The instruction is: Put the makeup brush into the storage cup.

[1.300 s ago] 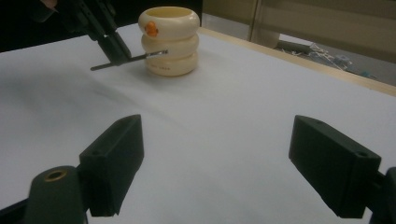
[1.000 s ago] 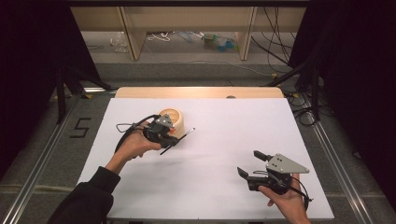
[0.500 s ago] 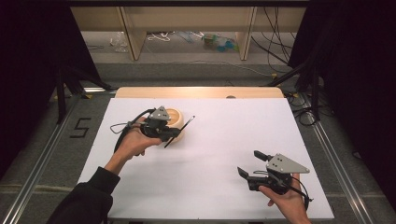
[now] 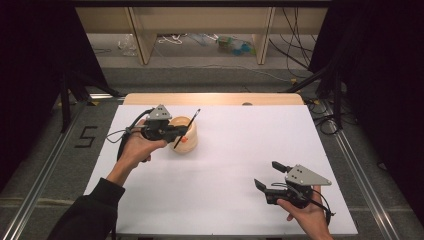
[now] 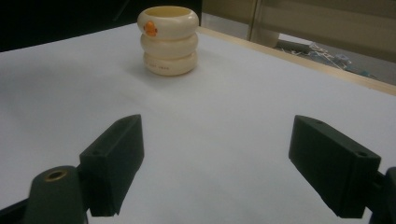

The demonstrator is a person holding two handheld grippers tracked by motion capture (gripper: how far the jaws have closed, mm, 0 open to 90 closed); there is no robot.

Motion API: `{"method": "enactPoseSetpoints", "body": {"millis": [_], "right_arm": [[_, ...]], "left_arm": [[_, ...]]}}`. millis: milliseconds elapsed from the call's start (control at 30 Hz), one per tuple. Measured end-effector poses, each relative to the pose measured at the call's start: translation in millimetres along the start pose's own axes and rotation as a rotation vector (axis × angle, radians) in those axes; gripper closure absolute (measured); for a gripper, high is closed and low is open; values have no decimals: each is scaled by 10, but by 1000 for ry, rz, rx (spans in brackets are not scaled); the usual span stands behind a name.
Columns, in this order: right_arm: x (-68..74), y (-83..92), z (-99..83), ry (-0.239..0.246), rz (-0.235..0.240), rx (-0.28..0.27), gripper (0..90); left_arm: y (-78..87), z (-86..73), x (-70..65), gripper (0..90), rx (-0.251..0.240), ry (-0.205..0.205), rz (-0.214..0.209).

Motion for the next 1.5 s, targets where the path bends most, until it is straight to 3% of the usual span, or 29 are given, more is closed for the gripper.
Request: {"method": "enactPoseSetpoints", "body": {"millis": [367, 667, 867, 1100, 1433, 1467, 1500], "right_arm": [[0, 4, -3, 1, 3, 6, 192], [0, 2, -8, 4, 3, 11, 192], [0, 4, -12, 2, 4, 14, 192], [1, 0, -13, 2, 4, 15, 192], [16, 1, -25, -14, 9, 26, 192], [-1, -2, -16, 2, 3, 17, 192], [16, -6, -23, -15, 8, 20, 192]], "left_arm": [[110, 99, 207, 853, -94, 74, 80], [185, 157, 340, 853, -159, 104, 141], [249, 198, 462, 853, -225, 138, 205], [231, 169, 539, 853, -263, 198, 210], [179, 165, 548, 853, -278, 201, 222], [176, 170, 549, 853, -280, 202, 222], [169, 176, 548, 853, -285, 207, 220]]}}
Point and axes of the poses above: each handheld gripper's, and its own axes: y roughly backward along the jaws, z roughly out of its top, x roughly to its left, the point moved 9 cm from there along -y, roughly forward along the jaws, and after that the axes turned 5 degrees about z, right-handed, at the moved point
